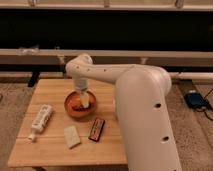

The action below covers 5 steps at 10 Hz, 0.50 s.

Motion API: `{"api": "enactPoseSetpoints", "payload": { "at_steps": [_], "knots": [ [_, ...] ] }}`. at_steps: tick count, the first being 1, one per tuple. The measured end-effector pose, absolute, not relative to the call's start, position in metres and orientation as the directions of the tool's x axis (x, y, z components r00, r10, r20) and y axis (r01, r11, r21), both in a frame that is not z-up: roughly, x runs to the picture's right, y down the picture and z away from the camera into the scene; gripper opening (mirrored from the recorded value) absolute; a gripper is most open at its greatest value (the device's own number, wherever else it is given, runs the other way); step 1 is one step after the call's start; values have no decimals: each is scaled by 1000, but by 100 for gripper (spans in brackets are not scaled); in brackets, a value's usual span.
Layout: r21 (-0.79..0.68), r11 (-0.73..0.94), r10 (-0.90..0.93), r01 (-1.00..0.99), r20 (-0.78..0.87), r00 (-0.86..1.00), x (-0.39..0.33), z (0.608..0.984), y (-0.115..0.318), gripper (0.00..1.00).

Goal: Place the pepper on the white sponge

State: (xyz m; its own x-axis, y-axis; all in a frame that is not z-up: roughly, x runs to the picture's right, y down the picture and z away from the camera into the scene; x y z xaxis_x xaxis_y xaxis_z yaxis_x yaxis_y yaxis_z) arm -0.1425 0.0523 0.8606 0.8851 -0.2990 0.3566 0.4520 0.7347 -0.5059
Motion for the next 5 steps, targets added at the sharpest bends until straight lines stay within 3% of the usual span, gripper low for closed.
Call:
{"api": "enactPoseSetpoints", "payload": {
  "at_steps": [5],
  "knots": [
    [-541,704,-315,461,344,885,-135,879,75,80]
  ]
}}
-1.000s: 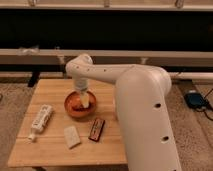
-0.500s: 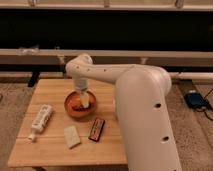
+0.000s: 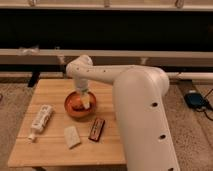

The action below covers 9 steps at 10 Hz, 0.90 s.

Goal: Place the pepper on the white sponge

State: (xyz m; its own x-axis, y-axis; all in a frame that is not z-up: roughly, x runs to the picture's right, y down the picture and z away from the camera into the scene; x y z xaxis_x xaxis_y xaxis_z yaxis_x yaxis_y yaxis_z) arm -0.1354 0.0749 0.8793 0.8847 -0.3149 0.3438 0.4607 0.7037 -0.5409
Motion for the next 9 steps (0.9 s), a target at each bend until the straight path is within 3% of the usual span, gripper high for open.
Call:
{"api": "enactPoseSetpoints", "payload": {
  "at_steps": [5,9],
  "knots": [
    [-573,685,-306,451,335,891,-129,904,105,78],
    [-586,664,-308,464,351,884,-126,905,112,41]
  ]
}}
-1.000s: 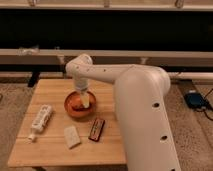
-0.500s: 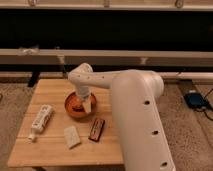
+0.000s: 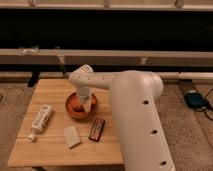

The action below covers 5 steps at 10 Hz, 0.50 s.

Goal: Place the pepper on the white sponge

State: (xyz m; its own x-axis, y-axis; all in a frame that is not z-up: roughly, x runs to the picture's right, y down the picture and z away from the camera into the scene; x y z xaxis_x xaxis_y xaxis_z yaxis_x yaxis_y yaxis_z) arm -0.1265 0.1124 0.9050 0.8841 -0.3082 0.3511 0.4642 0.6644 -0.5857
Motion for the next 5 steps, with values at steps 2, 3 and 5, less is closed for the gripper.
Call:
{"api": "enactPoseSetpoints", "payload": {
  "at_steps": [2,3,5],
  "knots": [
    [-586,657,-307,474,366,879,-128,904,112,20],
    [-587,653,-308,478,371,876,-128,903,112,11],
    [-586,645,-312,490,383,869,-130,898,109,0]
  ]
}}
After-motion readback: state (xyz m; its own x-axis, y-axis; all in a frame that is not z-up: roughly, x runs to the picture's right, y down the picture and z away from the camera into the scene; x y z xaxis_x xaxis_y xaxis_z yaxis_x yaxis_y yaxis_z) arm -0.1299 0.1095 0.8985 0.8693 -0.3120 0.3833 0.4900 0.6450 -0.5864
